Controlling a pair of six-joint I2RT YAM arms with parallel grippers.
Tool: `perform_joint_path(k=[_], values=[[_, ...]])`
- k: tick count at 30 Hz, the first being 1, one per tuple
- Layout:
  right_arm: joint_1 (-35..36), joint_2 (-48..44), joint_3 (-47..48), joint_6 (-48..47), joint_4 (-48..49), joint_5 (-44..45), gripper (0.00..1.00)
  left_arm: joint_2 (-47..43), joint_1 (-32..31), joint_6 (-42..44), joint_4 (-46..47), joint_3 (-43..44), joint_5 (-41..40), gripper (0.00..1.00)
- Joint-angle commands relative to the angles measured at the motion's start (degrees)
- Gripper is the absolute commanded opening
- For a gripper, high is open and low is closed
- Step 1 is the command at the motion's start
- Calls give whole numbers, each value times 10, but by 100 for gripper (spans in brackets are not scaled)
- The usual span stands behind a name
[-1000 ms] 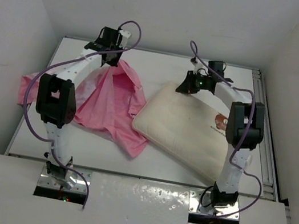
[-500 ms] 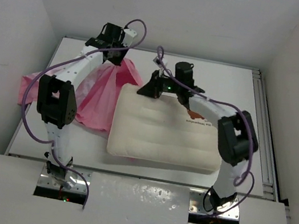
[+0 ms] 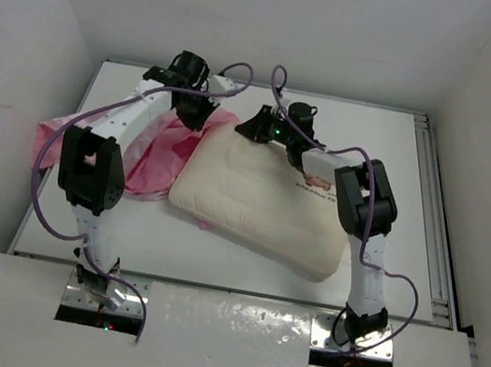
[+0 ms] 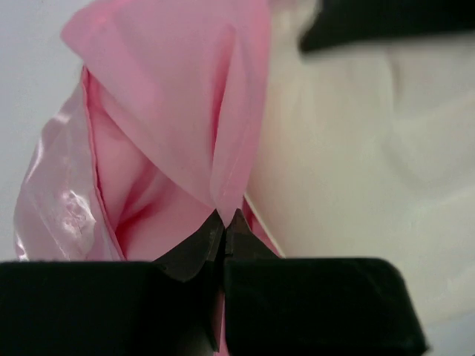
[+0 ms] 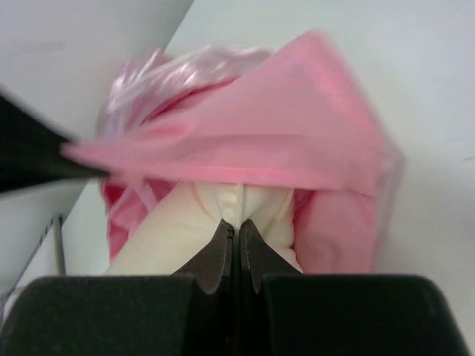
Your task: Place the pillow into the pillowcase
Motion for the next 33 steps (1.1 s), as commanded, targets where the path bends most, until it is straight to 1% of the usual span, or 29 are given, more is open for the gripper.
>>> perform_joint_path(k=[1, 3, 4, 5, 6, 7, 9, 10, 11, 12, 14, 15, 17, 18, 19, 20, 21, 22, 23, 24, 26, 27, 30, 31, 32, 33], values=[[-25, -26, 39, 38, 84, 80, 0, -38, -8, 105, -24, -37, -42, 0], [-29, -18, 54, 38, 68, 125, 0, -37, -14, 122, -30, -46, -48, 0], [-27, -12, 63, 35, 55, 143, 0, -35, -22, 134, -39, -43, -34, 0], [-26, -5, 74, 31, 22, 158, 0, -35, -26, 136, -43, -39, -19, 0], [-26, 11, 99, 22, 7, 172, 0, -34, -28, 135, -46, -32, 3, 0], [-24, 19, 109, -2, -6, 173, 17, -34, -33, 134, -47, -16, 51, 0], [-27, 25, 121, -37, -42, 154, 50, -36, -33, 114, -37, 2, 89, 0], [-30, 18, 120, -48, -49, 141, 60, -37, -32, 102, -14, 6, 85, 0], [-33, 18, 113, -62, -59, 141, 80, -36, -30, 89, -1, 7, 72, 0], [-37, -22, 93, -97, -65, 118, 99, -35, -27, 64, 26, 2, 36, 0], [-39, -62, 64, -142, -88, 113, 99, -33, -23, 44, 51, -11, -8, 0], [-40, -108, 31, -188, -100, 120, 99, -32, -20, 39, 57, -20, -23, 0], [-41, -155, -9, -229, -120, 120, 99, -30, -16, 26, 68, -24, -53, 0], [-40, -204, -60, -277, -123, 104, 99, -31, -13, 13, 70, -26, -67, 0], [-31, -228, -87, -303, -126, 89, 99, -32, -12, 7, 76, -26, -75, 0], [-23, -250, -145, -332, -129, 75, 99, -32, -11, -2, 80, -26, -85, 0], [-12, -271, -170, -416, -138, 63, 99, -33, -5, -21, 84, -25, -107, 4], [13, -306, -193, -449, -168, 53, 99, -33, -2, -32, 90, -24, -122, 6], [28, -318, -224, -493, -187, 48, 99, -32, 2, -42, 91, -23, -134, 10], [61, -329, -231, -559, -210, 52, 99, -32, 13, -57, 91, -21, -137, 23], [92, -345, -236, -597, -265, 94, 99, -32, 25, -69, 81, -20, -164, 40], [119, -346, -235, -617, -278, 109, 99, -35, 33, -71, 74, -19, -171, 54], [154, -345, -229, -628, -319, 177, 99, -50, 33, -72, 29, -29, -167, 69], [171, -342, -229, -625, -324, 200, 99, -56, 32, -74, 14, -39, -163, 71], [179, -336, -232, -622, -326, 250, 99, -62, 30, -80, 12, -53, -159, 72], [187, -333, -235, -615, -326, 273, 99, -75, 23, -84, 13, -87, -156, 74]])
